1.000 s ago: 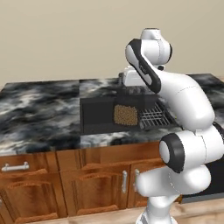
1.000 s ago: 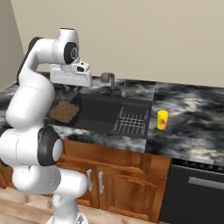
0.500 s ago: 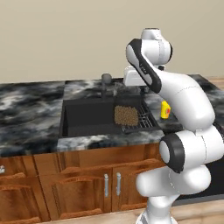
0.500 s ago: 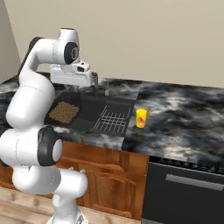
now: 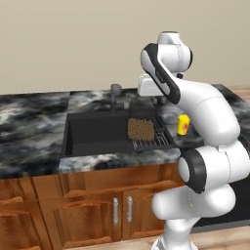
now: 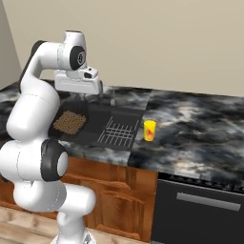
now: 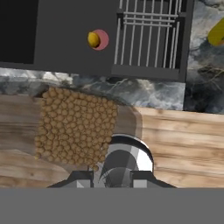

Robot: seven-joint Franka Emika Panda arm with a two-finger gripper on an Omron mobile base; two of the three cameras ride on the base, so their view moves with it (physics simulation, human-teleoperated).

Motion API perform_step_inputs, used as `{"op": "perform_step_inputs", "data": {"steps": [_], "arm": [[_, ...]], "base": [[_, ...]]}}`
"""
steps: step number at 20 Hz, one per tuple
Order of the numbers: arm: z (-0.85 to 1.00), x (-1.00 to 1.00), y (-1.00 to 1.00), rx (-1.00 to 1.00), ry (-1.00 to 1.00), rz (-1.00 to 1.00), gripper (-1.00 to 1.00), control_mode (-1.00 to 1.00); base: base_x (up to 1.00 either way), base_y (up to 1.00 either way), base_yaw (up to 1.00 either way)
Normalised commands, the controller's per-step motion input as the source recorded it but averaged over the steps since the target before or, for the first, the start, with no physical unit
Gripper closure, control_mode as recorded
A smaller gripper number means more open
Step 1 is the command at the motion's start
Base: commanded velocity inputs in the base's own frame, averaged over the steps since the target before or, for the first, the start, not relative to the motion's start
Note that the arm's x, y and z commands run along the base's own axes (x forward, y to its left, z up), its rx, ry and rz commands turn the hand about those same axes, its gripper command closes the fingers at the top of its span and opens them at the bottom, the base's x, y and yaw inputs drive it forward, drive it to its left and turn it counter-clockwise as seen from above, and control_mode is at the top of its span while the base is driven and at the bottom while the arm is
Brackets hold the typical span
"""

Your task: Pick the jar and cup and place them in the sink. Then turn on the water.

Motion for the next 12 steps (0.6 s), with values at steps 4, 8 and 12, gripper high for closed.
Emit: {"op": "perform_step_inputs", "data": {"steps": [4,8,12], "arm": [[0.00,0.00,0.00,0.00,0.00,0.00,1.00,1.00],[0.00,0.00,0.00,0.00,0.00,0.00,1.00,1.00],[0.00,0.00,0.00,0.00,0.00,0.00,1.00,1.00]], "base": [[0.36,-0.29,0.00],[0.31,-0.36,0.00],[0.26,-0.40,0.00]]}}
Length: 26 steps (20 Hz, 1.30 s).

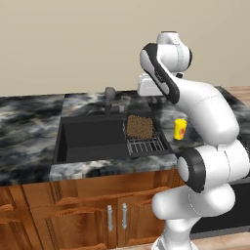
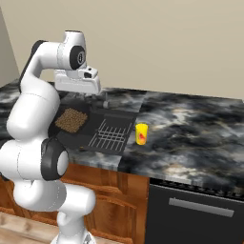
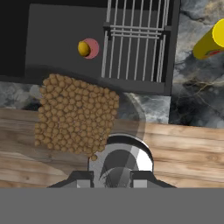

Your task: Pick the jar and cup and place them in the sink. Then turn on the water.

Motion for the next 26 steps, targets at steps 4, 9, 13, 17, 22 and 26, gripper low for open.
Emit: {"op": "perform_step_inputs", "data": {"steps": [4,9,13,17,22,26], "arm": [[0.00,0.00,0.00,0.00,0.00,0.00,1.00,1.00],[0.00,0.00,0.00,0.00,0.00,0.00,1.00,1.00],[0.00,0.00,0.00,0.00,0.00,0.00,1.00,1.00],[0.00,0.00,0.00,0.00,0.00,0.00,1.00,1.00],[0.00,0.00,0.00,0.00,0.00,0.00,1.00,1.00],[0.00,0.00,0.00,0.00,0.00,0.00,1.00,1.00]], "base": [[0.25,-0.44,0.00],[0.28,-0.38,0.00],[0.33,-0.28,0.00],[0.36,-0.23,-0.01],[0.36,-0.17,-0.01],[0.30,-0.23,-0.06]]}}
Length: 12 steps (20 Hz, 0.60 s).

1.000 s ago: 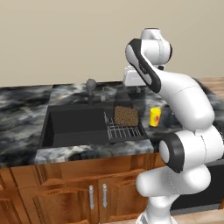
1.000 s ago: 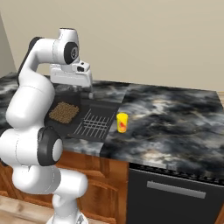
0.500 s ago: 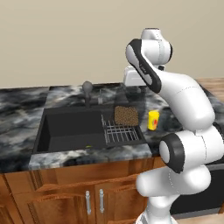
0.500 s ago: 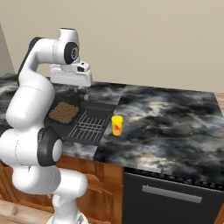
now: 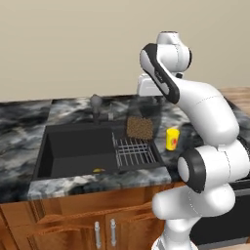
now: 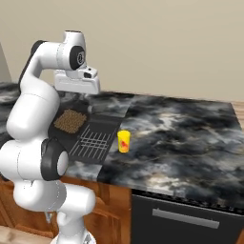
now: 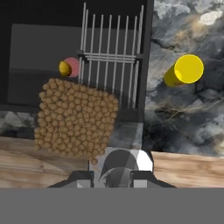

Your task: Pick the jar and cup and place them in the sink. Then turn on the water.

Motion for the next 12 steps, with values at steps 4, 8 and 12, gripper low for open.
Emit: {"op": "perform_step_inputs", "data": {"steps": [4,8,12], "arm": [[0.00,0.00,0.00,0.00,0.00,0.00,1.00,1.00],[0.00,0.00,0.00,0.00,0.00,0.00,1.00,1.00],[0.00,0.00,0.00,0.00,0.00,0.00,1.00,1.00]], "base": [[0.24,-0.14,-0.11],[0.33,-0.03,-0.11],[0.41,-0.14,-0.06]]}}
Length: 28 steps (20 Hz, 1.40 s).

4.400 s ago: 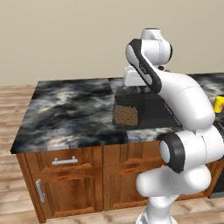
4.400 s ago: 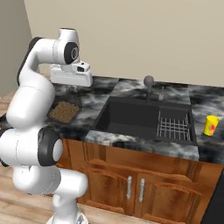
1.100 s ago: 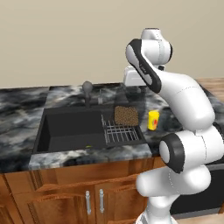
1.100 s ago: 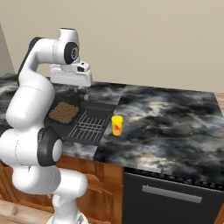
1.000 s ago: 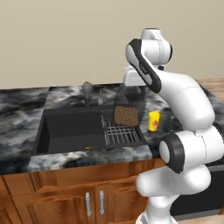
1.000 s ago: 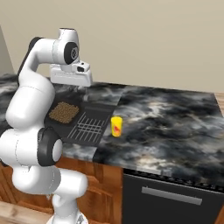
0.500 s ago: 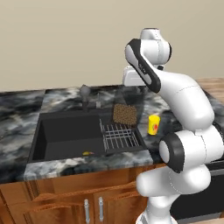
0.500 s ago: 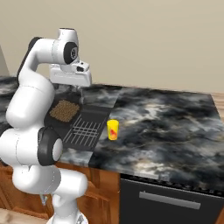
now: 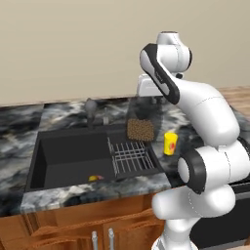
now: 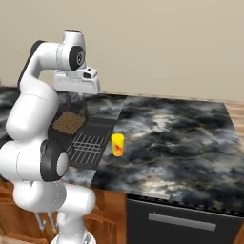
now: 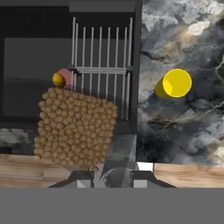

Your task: Pick the jar and cup and place them in the sink. Then turn on the water.

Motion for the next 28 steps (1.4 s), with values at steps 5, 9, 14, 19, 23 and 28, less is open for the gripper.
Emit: {"op": "perform_step_inputs", "data": {"steps": [5,9,14,19,23,28], "arm": [[0.00,0.00,0.00,0.00,0.00,0.00,1.00,1.00],[0.00,0.00,0.00,0.00,0.00,0.00,1.00,1.00],[0.00,0.00,0.00,0.00,0.00,0.00,1.00,1.00],[0.00,0.00,0.00,0.00,0.00,0.00,1.00,1.00],[0.00,0.00,0.00,0.00,0.00,0.00,1.00,1.00],[0.00,0.00,0.00,0.00,0.00,0.00,1.00,-1.00]], "base": [[0.41,-0.24,-0.01],[0.41,-0.17,0.00],[0.44,-0.11,0.00],[0.39,-0.07,0.00],[0.12,0.00,0.00],[0.00,0.00,0.00]]}}
